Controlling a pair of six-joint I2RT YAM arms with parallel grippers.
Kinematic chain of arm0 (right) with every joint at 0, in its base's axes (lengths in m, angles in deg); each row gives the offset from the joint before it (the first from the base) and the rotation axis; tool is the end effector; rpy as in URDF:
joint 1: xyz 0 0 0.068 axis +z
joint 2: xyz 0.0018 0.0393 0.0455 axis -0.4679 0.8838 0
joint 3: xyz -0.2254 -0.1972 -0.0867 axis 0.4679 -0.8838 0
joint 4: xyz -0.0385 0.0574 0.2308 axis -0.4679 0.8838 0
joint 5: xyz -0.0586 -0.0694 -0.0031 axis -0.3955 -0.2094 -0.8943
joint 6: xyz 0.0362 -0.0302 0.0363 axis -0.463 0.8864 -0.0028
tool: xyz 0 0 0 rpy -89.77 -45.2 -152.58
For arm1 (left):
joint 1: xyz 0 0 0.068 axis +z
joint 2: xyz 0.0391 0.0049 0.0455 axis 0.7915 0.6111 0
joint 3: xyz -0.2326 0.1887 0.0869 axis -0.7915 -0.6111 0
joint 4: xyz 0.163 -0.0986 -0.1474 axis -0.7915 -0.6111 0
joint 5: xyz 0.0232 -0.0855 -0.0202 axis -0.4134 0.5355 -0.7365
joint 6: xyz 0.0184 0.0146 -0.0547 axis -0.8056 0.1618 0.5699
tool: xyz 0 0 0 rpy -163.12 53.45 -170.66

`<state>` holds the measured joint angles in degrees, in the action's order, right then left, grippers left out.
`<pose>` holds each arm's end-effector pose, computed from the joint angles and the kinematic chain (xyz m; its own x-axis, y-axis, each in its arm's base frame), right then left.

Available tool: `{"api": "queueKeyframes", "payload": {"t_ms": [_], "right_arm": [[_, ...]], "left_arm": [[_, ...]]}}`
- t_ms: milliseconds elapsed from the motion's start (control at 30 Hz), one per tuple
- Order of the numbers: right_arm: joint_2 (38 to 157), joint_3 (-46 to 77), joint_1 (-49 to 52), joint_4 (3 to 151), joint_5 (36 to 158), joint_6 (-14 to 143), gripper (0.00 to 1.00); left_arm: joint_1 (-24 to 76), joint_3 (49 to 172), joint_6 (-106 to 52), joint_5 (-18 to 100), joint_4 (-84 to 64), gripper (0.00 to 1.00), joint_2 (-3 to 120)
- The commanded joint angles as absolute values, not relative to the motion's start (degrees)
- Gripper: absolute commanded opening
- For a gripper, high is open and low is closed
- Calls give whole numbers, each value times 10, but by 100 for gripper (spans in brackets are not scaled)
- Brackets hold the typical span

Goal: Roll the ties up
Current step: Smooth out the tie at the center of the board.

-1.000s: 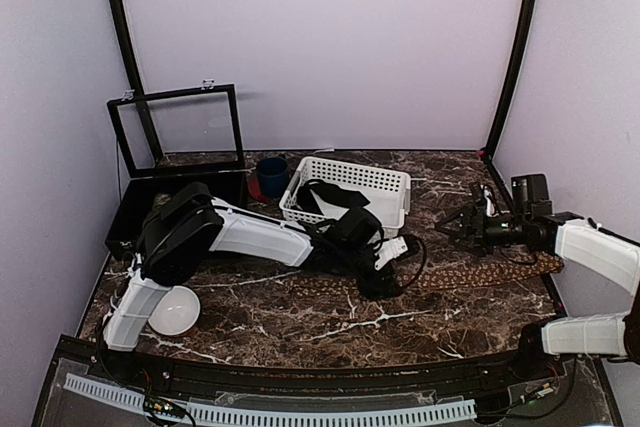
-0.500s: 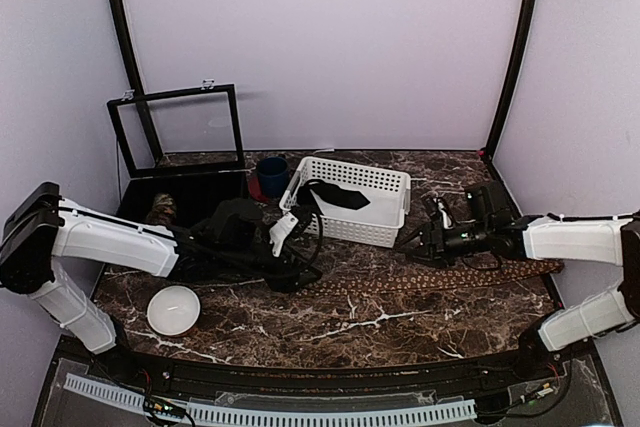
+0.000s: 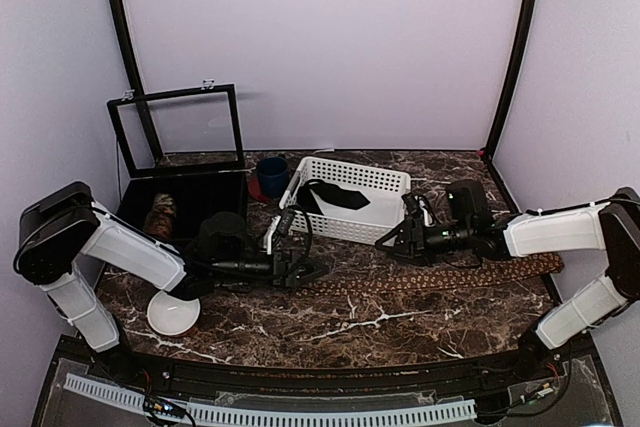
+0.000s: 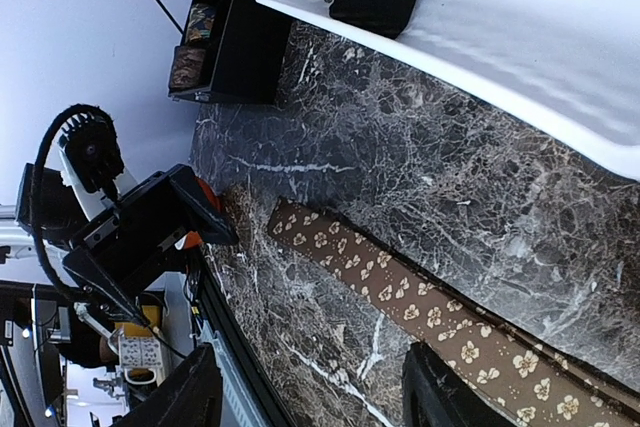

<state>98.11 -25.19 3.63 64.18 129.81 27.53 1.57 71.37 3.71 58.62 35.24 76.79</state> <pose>0.2078 0.1604 0.2335 -0.9367 0.0465 -0.3471 -0.2858 0.4712 0.8344 0.1821 -0.2532 0.2287 -0.7526 -0.0326 -0.6576 0.6224 0.2905 -0.7268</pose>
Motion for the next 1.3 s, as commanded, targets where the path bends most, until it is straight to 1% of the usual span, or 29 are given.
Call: {"api": "queueKeyframes", "payload": {"t_ms": [0,267,433,600,700,767,900,1000,1133,1267], "right_arm": [[978,-237,40,625,1289,275,61],[980,-229,41,635,1290,281,61],[978,-230,41,643,1289,285,61],[981,-233,42,642,1291,284,61],[986,-235,44,633,1292,279,61],[988,-237,49,625,1291,274,61],[995,-238,60,614,1290,267,61],[994,-235,61,617,1291,272,61],[988,-228,61,634,1286,286,61],[985,-226,61,641,1285,292,61]], "left_arm": [[16,711,113,624,461,88,791],[44,705,150,626,475,90,864],[60,666,209,622,515,88,903],[60,655,192,600,438,87,884],[60,673,154,592,376,87,858],[60,696,108,592,326,87,826],[46,775,-50,556,112,83,747],[32,818,-205,532,-26,84,711],[14,848,-378,479,-115,89,721],[-17,877,-474,444,-140,90,772]]}}
